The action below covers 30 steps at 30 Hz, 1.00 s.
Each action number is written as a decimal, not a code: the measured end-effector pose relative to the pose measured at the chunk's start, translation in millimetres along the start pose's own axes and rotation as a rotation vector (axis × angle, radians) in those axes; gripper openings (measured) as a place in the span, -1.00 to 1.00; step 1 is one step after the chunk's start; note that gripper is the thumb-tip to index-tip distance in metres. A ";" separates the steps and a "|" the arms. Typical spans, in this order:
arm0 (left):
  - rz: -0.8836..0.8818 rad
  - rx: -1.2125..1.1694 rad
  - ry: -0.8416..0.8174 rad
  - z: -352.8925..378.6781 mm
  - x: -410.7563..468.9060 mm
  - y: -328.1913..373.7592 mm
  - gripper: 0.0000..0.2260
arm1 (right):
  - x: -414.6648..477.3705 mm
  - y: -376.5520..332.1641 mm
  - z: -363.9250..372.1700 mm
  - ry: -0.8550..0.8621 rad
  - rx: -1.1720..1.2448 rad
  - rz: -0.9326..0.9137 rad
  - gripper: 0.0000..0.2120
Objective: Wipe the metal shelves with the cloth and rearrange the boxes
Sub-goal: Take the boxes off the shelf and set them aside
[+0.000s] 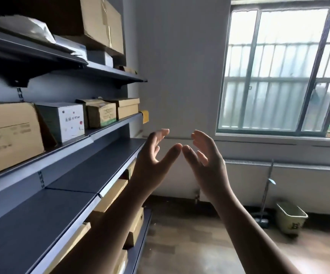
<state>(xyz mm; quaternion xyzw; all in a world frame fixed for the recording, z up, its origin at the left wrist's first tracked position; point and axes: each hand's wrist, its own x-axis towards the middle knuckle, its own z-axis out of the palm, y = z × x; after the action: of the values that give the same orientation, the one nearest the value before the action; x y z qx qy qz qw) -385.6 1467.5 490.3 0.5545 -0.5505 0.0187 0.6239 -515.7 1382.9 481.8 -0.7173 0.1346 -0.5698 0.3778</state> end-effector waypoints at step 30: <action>-0.075 -0.083 -0.048 250.7 435.8 -441.0 -0.48 | 428.5 505.9 31.2 0.041 -0.038 0.105 -0.36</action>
<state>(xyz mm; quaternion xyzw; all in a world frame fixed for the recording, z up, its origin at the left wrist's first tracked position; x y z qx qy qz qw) -101.7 863.5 447.3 0.5487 -0.5445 -0.0409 0.6331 -232.1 784.7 434.7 -0.7044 0.1904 -0.5611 0.3908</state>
